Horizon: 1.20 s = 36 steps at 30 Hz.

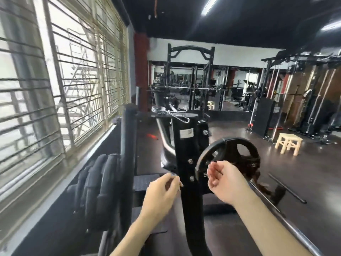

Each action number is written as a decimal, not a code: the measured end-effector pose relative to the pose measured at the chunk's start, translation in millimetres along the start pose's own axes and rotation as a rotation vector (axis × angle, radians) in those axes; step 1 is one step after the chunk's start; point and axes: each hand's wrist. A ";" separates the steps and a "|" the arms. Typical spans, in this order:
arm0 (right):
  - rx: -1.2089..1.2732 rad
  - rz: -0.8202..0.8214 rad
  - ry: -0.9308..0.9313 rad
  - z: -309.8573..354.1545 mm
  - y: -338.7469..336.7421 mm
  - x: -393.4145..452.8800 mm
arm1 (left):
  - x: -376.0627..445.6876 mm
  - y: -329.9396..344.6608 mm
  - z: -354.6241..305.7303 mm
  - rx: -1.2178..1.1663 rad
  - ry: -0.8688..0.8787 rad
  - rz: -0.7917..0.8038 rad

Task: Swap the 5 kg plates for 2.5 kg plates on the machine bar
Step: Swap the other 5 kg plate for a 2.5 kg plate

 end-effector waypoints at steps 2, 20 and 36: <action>-0.035 0.042 0.085 -35.0 21.0 -3.4 | -11.6 -36.2 25.7 -0.077 -0.124 -0.057; -0.705 0.253 0.026 -236.5 312.1 34.8 | 60.8 -250.8 274.4 -0.512 -1.050 -0.593; -2.124 0.089 -0.578 -318.8 431.4 135.7 | 107.4 -239.9 400.7 -1.051 -1.498 0.020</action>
Point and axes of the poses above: each hand's wrist, its own x-axis towards the middle knuckle, its own y-axis out of the palm, z = x × y, and after that the axes turned 10 degrees about -z, right-handed
